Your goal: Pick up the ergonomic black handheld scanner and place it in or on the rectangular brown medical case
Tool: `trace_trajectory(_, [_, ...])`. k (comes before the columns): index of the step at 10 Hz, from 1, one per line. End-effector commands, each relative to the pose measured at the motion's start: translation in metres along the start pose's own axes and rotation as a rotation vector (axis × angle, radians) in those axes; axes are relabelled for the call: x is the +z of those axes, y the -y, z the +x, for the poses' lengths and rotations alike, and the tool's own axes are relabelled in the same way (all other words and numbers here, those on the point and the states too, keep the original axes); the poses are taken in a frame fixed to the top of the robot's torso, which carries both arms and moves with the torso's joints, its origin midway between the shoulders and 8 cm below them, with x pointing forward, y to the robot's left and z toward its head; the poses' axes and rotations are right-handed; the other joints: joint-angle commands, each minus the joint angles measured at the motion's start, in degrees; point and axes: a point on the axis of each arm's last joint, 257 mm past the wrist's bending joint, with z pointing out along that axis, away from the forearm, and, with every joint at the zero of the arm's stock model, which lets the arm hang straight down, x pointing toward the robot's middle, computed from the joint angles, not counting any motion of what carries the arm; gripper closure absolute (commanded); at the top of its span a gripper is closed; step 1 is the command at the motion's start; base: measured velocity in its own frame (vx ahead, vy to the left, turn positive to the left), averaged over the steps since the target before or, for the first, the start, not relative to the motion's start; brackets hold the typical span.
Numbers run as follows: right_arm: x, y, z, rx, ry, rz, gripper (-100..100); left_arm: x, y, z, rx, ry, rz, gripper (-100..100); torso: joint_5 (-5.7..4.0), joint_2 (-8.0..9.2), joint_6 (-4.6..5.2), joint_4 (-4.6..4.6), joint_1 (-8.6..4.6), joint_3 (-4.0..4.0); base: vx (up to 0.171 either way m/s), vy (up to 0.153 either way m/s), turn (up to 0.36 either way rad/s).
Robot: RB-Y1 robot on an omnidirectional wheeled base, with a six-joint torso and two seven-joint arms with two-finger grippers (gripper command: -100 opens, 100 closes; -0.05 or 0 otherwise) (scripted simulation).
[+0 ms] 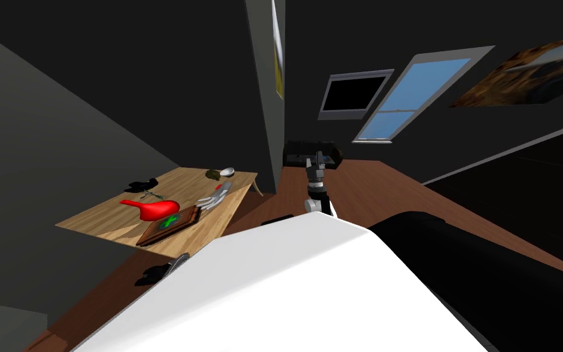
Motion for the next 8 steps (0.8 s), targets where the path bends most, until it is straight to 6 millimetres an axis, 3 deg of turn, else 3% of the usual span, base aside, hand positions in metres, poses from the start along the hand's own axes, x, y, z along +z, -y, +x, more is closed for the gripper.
trace_trajectory(1, [0.000, 0.000, 0.000, 0.000, 0.000, 0.000, 0, 0.015, 0.003, 0.011, -0.010, -0.001, -0.002, 100, 0.00, 0.00, 0.00, 0.00, 0.00, 0.00, 0.012, 0.017, -0.015])
trace_trajectory(5, [0.000, 0.000, 0.000, 0.000, 0.000, 0.000, 0, 0.035, 0.002, 0.028, -0.010, -0.009, -0.010, 100, 0.00, -0.02, 0.07, 0.00, 0.05, -0.01, 0.009, 0.023, -0.013])
trace_trajectory(8, [0.000, 0.000, 0.000, 0.000, 0.000, 0.000, 0, 0.062, -0.004, 0.056, 0.003, -0.024, -0.036, 100, -0.03, -0.07, 0.14, -0.02, 0.12, -0.04, 0.013, 0.052, -0.030])
